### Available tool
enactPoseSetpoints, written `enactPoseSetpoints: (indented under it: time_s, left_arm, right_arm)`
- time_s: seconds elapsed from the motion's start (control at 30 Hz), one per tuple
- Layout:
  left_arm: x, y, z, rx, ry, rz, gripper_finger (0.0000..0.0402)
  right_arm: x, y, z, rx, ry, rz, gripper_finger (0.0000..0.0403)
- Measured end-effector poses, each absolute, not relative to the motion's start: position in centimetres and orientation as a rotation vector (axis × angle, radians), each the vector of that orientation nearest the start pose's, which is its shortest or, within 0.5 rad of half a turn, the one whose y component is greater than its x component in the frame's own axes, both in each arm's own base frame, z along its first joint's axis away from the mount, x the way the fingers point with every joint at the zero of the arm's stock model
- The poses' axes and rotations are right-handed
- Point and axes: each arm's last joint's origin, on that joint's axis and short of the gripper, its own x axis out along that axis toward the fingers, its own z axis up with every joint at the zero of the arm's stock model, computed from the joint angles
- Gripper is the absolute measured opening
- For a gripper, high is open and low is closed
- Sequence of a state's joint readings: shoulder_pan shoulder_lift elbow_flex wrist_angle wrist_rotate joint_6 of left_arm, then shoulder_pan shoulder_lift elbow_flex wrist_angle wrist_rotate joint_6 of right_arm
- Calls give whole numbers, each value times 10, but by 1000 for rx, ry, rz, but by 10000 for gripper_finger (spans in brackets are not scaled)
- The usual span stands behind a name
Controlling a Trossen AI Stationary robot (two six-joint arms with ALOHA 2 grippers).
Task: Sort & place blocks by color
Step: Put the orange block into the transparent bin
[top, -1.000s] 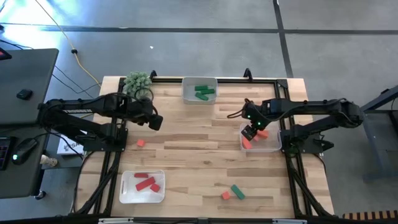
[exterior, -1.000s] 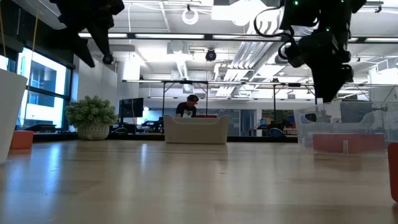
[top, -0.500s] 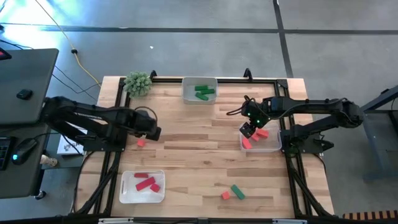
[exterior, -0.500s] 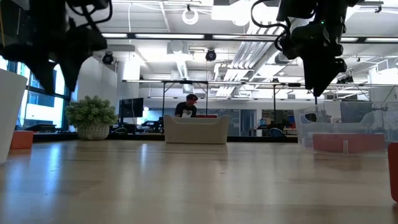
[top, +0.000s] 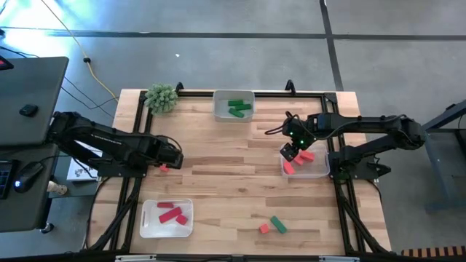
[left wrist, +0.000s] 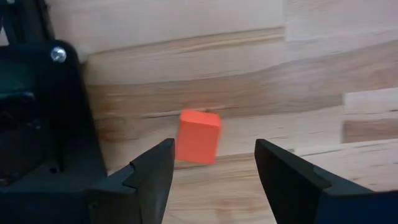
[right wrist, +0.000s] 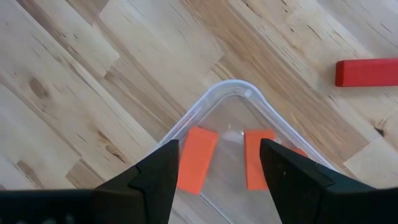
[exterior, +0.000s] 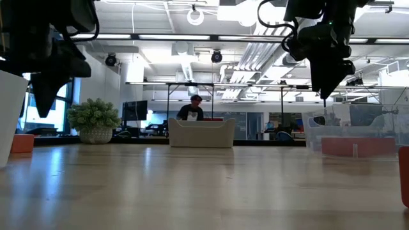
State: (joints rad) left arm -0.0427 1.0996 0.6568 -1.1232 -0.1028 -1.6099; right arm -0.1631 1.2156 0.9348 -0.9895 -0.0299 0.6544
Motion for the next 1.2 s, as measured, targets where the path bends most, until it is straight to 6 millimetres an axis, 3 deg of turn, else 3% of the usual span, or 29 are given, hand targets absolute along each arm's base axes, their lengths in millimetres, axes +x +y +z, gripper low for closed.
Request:
enactPoseSetpoints:
  time_s: [0.33,0.63,1.2]
  left_arm:
    - [149,-3,183,-1135,1138,1256,213]
    - [160,-5,163,-1077,1317,1306,200]
    - [172,-6,142,-991,1407,1311,187]
  right_arm:
    - [207,-33,249,685,1180,-525,213]
    - [209,-33,249,686,1162,-520,213]
    - [209,-33,249,686,1163,-519,213]
